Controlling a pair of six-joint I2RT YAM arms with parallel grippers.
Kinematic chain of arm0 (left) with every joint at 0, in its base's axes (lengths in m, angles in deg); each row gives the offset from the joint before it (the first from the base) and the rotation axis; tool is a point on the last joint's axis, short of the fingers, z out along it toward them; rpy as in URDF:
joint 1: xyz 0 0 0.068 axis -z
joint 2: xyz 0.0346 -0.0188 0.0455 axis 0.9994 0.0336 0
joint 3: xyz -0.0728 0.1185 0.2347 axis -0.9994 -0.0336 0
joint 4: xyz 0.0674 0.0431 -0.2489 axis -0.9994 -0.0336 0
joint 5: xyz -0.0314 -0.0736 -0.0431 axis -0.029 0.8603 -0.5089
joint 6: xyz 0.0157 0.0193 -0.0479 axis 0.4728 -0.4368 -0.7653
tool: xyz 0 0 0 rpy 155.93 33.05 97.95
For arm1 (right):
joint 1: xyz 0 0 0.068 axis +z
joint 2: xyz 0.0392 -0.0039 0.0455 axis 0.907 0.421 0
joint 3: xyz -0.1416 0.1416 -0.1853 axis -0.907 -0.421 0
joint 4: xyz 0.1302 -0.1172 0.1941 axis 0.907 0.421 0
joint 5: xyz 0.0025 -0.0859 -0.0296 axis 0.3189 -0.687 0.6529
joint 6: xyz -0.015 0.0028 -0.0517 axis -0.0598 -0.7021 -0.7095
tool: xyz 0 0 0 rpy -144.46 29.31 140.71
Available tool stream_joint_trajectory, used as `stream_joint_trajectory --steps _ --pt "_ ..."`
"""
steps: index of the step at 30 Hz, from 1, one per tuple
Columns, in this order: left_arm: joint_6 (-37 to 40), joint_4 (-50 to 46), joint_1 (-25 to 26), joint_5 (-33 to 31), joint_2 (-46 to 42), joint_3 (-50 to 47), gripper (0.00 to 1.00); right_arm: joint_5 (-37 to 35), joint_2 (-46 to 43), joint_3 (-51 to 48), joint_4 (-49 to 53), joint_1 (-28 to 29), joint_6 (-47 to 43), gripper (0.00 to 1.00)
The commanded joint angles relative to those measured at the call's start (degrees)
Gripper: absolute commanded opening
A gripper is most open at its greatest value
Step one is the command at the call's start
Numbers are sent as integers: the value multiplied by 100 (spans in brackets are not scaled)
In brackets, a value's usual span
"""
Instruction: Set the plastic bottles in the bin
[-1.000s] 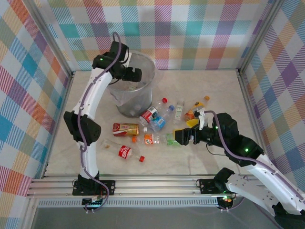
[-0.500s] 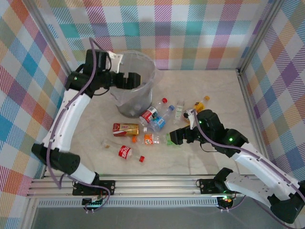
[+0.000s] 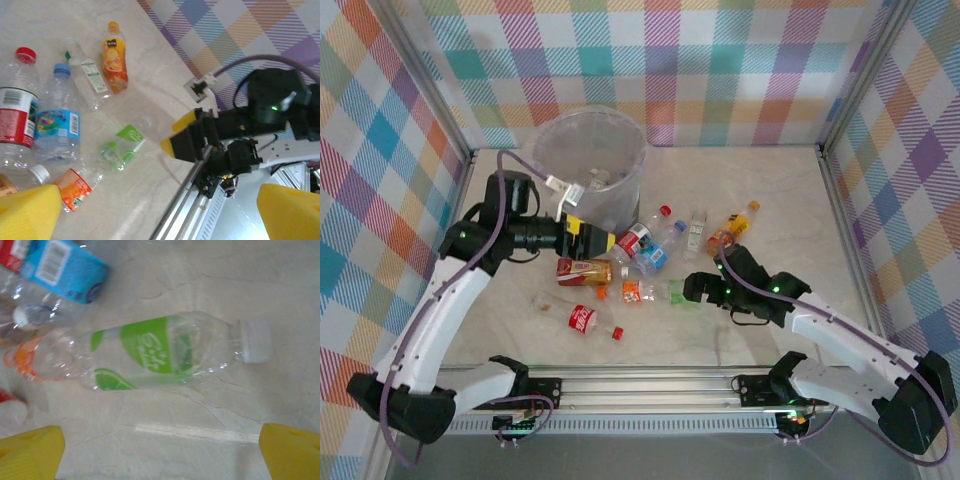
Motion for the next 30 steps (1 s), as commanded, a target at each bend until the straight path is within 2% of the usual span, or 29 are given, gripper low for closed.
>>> stream_joint_trajectory --steps 1,12,20,26,30 --pt "-255 636 125 290 -320 -400 100 -135 80 -277 -564 -100 1114 100" --pt "-177 899 302 500 -383 -877 100 -222 677 -818 -2089 -146 2136 97" --pt "-98 797 333 405 -482 -998 100 -225 1535 -724 -2869 -174 2238 96" --pt "-107 806 362 379 -443 -1013 100 -433 1866 -627 -3225 -454 2100 86" --pt "-118 780 370 328 -430 -1017 100 -452 2231 -285 -3075 -569 1771 82"
